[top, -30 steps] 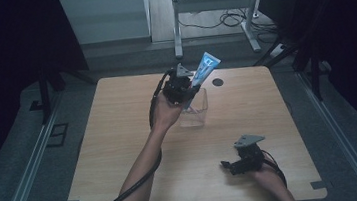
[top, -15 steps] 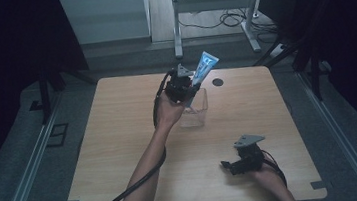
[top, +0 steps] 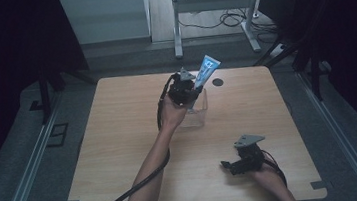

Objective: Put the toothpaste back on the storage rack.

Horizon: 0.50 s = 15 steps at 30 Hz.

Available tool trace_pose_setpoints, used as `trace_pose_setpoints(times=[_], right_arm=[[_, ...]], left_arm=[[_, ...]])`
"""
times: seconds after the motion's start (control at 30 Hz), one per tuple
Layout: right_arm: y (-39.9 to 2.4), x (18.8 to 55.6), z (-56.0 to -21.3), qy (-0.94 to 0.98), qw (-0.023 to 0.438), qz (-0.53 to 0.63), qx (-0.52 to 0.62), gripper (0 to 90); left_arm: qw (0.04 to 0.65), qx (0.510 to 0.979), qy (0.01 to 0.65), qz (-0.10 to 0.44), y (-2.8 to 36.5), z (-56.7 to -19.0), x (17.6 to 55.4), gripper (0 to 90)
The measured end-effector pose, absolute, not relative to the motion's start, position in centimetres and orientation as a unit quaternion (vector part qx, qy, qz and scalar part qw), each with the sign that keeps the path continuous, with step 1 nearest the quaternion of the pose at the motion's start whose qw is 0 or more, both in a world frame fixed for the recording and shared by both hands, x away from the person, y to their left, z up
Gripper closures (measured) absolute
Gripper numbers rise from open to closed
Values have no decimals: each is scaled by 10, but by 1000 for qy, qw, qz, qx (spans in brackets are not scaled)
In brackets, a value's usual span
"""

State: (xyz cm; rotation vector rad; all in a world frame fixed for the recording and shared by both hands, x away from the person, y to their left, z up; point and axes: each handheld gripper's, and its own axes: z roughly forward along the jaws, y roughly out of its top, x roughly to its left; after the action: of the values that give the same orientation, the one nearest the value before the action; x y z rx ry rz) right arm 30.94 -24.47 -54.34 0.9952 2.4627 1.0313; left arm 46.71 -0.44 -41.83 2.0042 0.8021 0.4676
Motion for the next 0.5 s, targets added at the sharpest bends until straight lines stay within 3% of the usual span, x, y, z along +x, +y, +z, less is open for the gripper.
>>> trace_pose_setpoints(times=[0.5], right_arm=[[-245, 309, -543, 855, 146, 358, 346, 61]], left_arm=[[451, 810, 317, 203, -9, -423, 464, 721]])
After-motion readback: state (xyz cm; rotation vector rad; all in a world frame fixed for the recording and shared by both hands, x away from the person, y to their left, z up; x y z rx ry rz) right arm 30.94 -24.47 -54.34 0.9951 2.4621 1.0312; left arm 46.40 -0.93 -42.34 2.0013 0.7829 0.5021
